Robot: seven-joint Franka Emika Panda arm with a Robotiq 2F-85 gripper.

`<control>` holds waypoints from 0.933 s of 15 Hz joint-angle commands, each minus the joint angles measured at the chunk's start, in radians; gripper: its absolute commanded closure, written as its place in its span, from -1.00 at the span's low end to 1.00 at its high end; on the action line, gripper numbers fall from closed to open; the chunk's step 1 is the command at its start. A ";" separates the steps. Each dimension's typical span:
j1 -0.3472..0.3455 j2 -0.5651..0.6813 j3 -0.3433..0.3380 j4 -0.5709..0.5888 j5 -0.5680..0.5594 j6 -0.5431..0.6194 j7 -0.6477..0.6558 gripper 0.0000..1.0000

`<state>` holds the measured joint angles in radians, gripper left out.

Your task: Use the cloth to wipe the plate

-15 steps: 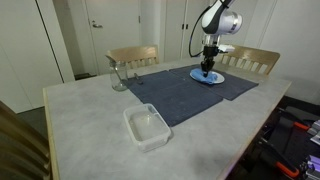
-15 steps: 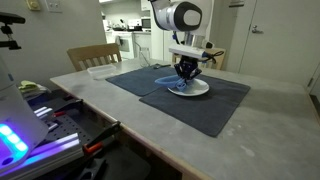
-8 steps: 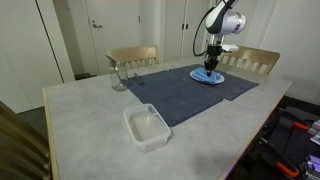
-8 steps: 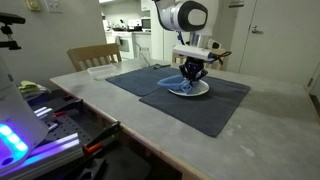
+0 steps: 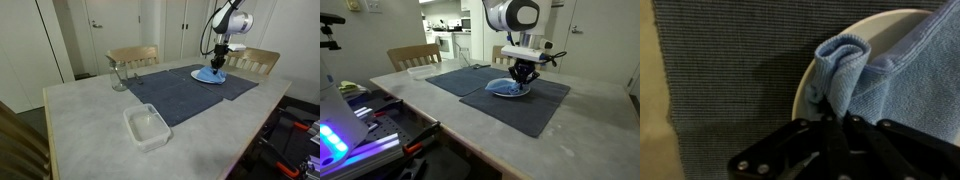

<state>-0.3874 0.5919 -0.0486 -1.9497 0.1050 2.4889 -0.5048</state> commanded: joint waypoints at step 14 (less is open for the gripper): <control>0.131 0.092 -0.301 0.366 -0.376 -0.006 0.509 0.97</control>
<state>-0.2878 0.6254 -0.2836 -1.6429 -0.2089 2.4867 -0.0966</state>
